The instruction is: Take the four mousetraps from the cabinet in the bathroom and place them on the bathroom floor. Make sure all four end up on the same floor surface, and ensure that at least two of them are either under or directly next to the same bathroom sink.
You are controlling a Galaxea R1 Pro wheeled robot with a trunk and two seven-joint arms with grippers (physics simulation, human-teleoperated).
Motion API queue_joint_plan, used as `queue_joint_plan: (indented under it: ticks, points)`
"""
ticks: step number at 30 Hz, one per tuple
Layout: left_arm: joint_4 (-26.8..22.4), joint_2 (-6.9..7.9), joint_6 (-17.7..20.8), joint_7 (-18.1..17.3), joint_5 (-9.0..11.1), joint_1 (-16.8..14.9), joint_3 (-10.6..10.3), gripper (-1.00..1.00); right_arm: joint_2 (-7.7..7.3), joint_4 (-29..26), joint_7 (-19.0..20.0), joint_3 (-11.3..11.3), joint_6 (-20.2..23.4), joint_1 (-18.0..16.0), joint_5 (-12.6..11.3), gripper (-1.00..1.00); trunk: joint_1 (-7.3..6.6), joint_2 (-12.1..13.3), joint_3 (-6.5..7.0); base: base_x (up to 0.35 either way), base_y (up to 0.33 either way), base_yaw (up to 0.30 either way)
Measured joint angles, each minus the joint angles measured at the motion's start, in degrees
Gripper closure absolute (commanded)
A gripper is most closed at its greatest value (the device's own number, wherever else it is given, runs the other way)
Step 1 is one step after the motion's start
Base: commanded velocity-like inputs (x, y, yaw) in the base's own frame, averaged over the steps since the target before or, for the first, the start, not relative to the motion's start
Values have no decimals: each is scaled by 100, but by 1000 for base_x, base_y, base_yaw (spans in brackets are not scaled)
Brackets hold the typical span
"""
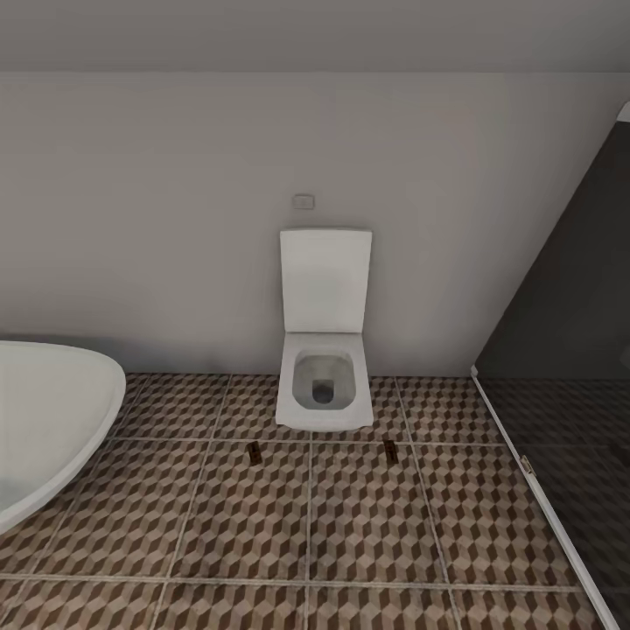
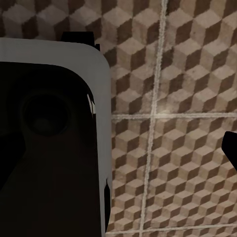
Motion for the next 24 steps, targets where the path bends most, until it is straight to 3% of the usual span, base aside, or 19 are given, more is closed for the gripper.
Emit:
queue_joint_plan:
  ticks: [24]
  points:
    - [0,0,0,0,0,0,0,-100,0,0,0,0,0,0,0,-100,0,0,0,0,0,0]
